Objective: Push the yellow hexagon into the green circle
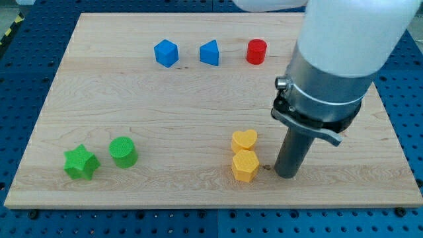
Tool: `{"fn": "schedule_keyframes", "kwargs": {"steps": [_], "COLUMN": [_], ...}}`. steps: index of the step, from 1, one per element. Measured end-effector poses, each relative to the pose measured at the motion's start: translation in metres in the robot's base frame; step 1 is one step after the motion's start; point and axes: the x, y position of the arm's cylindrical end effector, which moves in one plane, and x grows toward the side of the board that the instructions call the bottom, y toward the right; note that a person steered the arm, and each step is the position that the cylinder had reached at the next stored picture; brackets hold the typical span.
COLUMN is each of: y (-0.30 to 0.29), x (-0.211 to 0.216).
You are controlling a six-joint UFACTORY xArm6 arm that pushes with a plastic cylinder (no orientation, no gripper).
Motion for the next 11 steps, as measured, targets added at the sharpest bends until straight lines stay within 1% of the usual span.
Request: {"fn": "schedule_keyframes", "kwargs": {"steps": [1, 3, 5, 7, 10, 11], "y": [-0.007, -0.062, -0.099, -0.137, -0.189, -0.197], "x": [0.000, -0.001, -0.002, -0.023, -0.036, -0.036]}}
